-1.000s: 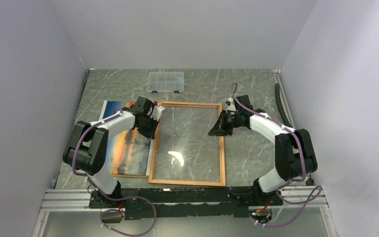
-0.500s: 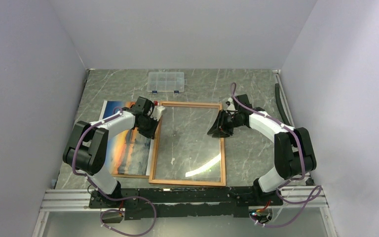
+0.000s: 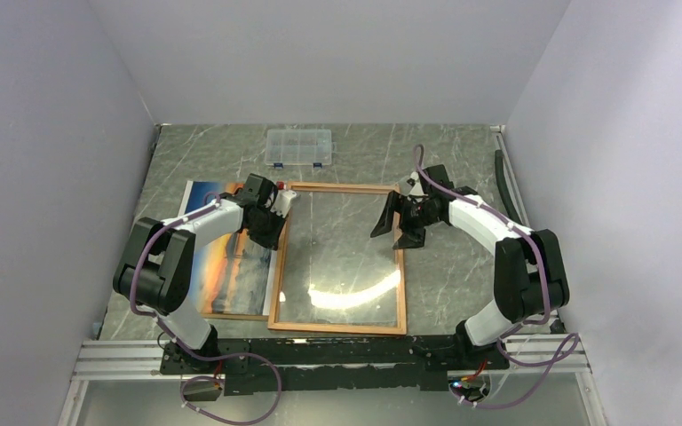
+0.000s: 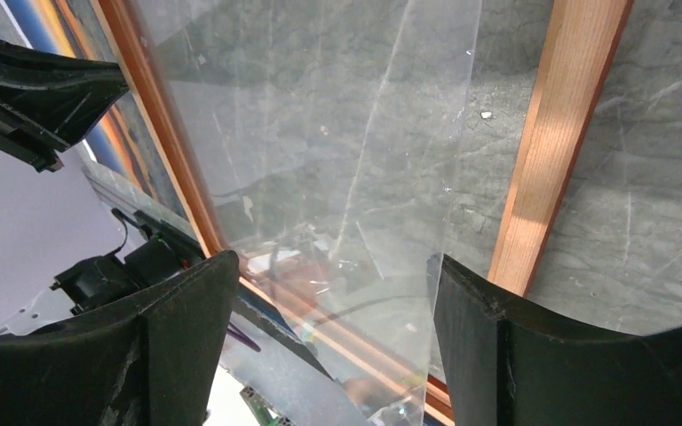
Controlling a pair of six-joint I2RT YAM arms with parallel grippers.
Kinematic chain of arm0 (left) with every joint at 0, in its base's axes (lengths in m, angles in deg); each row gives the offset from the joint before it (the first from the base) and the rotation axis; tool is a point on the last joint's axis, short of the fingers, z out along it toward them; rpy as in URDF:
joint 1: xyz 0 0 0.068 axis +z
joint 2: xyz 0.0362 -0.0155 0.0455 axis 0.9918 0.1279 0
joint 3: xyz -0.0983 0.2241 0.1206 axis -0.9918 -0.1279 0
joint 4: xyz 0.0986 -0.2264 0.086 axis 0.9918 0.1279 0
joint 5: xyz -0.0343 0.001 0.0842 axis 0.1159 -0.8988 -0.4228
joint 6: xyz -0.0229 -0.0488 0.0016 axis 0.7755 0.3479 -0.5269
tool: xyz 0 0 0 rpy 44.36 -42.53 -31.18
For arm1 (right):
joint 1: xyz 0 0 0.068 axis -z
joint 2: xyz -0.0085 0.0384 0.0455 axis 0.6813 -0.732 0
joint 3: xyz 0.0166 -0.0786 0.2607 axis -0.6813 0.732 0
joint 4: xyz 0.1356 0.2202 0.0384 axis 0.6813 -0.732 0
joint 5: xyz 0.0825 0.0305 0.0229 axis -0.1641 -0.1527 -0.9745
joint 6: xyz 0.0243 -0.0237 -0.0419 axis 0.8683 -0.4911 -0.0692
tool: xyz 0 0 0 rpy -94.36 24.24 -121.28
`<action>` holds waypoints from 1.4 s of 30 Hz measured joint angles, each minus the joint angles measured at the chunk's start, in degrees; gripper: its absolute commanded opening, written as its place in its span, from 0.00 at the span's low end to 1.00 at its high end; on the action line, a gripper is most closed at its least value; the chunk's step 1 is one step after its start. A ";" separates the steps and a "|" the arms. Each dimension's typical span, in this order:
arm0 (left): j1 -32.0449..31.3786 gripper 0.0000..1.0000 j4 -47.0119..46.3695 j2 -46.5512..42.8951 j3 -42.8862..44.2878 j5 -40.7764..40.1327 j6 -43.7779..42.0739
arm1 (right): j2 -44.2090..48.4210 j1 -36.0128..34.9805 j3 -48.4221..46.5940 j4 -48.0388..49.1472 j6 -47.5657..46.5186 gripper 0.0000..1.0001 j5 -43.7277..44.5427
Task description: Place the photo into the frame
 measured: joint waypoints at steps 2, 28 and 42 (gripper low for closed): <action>0.00 0.12 -0.02 0.00 0.00 0.00 0.02 | 0.00 0.00 -0.63 -0.61 -0.55 0.82 0.42; 0.00 0.10 -0.02 0.07 0.00 0.13 0.00 | 2.62 -2.71 -3.63 -2.58 2.16 0.53 -1.51; 0.00 0.08 -0.04 0.11 0.00 0.15 0.00 | 7.80 -4.04 -2.71 8.52 10.12 0.23 -12.44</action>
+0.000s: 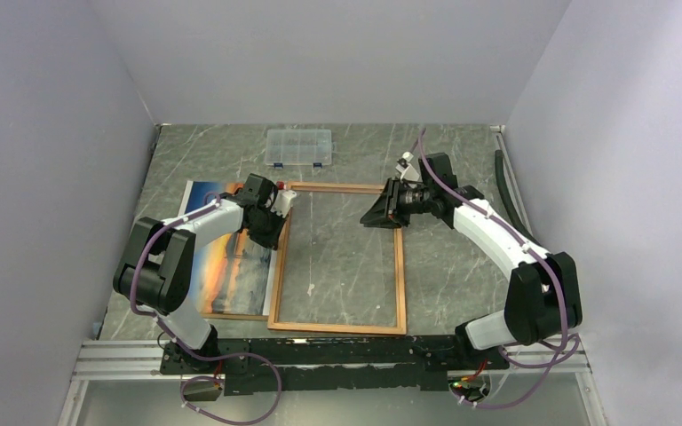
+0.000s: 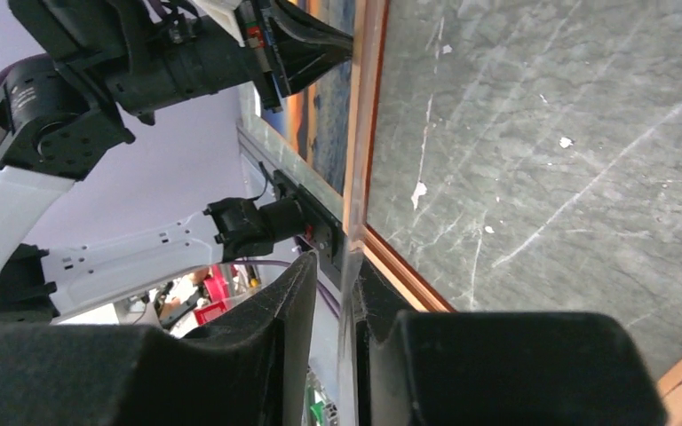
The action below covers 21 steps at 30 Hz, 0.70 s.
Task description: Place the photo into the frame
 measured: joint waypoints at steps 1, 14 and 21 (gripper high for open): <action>0.00 0.07 0.00 0.00 0.00 0.00 0.00 | 0.00 -0.07 0.11 0.63 0.44 0.21 -0.31; 0.61 0.03 0.63 0.11 0.42 1.31 0.13 | -0.07 -0.17 4.81 10.32 5.64 0.06 -2.99; 3.52 0.03 1.75 0.55 1.09 5.40 0.61 | -0.07 -0.17 6.21 12.70 7.21 0.00 -2.91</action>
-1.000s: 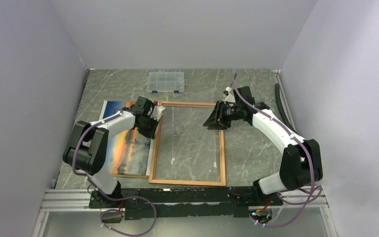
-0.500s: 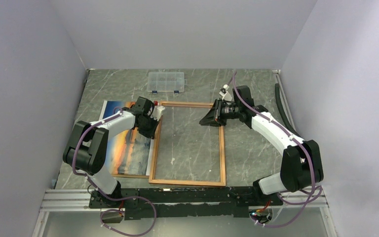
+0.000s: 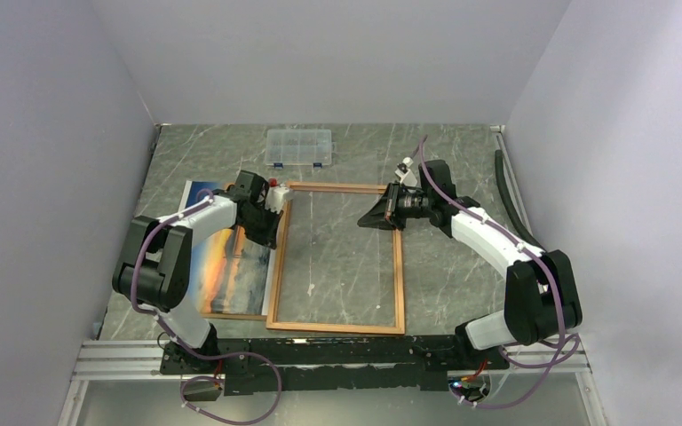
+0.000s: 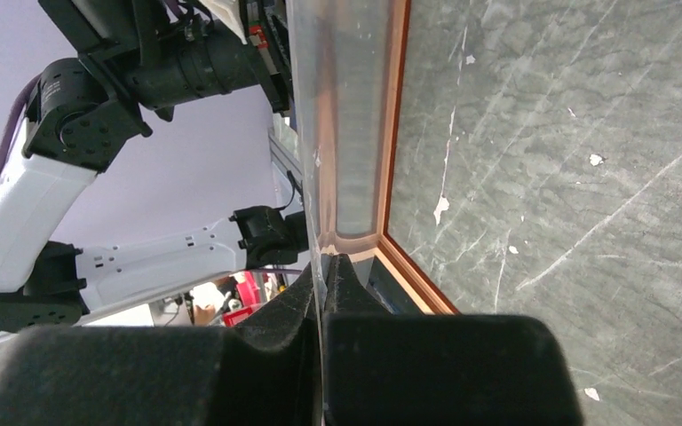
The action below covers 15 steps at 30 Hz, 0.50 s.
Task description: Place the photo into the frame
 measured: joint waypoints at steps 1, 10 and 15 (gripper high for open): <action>0.24 0.03 0.04 0.00 0.00 0.37 -0.02 | 0.00 0.00 0.28 0.37 0.28 0.00 0.09; 0.63 0.03 0.07 0.00 -0.07 0.63 -0.48 | 0.00 0.13 2.86 2.82 2.69 0.00 1.53; 0.76 0.03 0.02 0.09 -0.11 0.61 -0.90 | 0.00 0.22 3.65 4.17 3.63 0.00 1.86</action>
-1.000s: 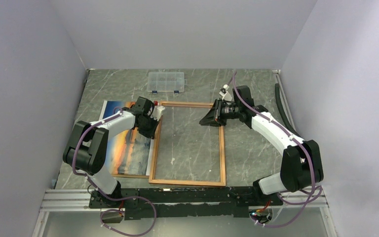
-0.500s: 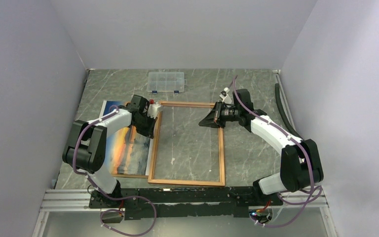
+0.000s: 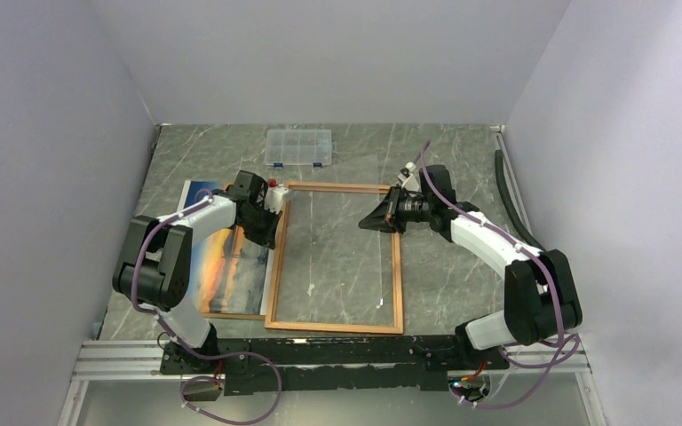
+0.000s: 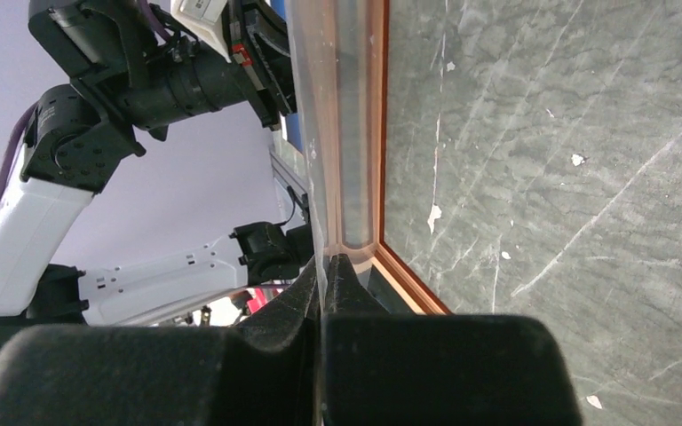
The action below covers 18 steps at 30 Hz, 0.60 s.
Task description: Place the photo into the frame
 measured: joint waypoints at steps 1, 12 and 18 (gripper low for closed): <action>0.00 0.03 0.00 0.15 0.00 0.02 -0.15 | 0.00 0.00 0.00 0.07 0.00 0.00 0.13; 0.07 0.03 0.04 0.52 0.00 0.13 -1.25 | -0.94 0.35 3.19 1.81 -0.79 0.00 2.21; 0.31 0.03 0.22 0.63 0.07 0.20 -1.68 | -2.27 0.48 3.89 0.66 -2.45 0.00 4.26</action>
